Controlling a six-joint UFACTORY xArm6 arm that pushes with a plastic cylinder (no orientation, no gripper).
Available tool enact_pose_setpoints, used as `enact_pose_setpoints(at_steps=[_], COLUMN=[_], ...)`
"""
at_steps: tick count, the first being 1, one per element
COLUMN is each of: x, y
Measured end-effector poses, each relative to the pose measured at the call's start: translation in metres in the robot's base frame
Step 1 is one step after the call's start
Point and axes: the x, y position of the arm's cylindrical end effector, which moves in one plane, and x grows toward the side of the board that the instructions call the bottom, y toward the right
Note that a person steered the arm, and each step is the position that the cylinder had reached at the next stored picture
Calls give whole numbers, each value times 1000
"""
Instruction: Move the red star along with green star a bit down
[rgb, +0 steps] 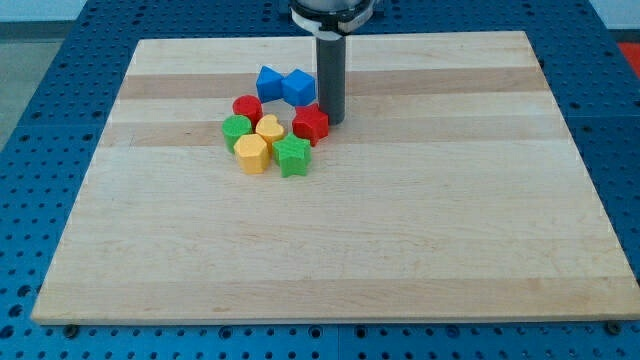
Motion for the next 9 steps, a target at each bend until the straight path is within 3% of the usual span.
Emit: enact_pose_setpoints(at_steps=[3, 5, 9], x=[15, -21, -18], y=[5, 27, -31])
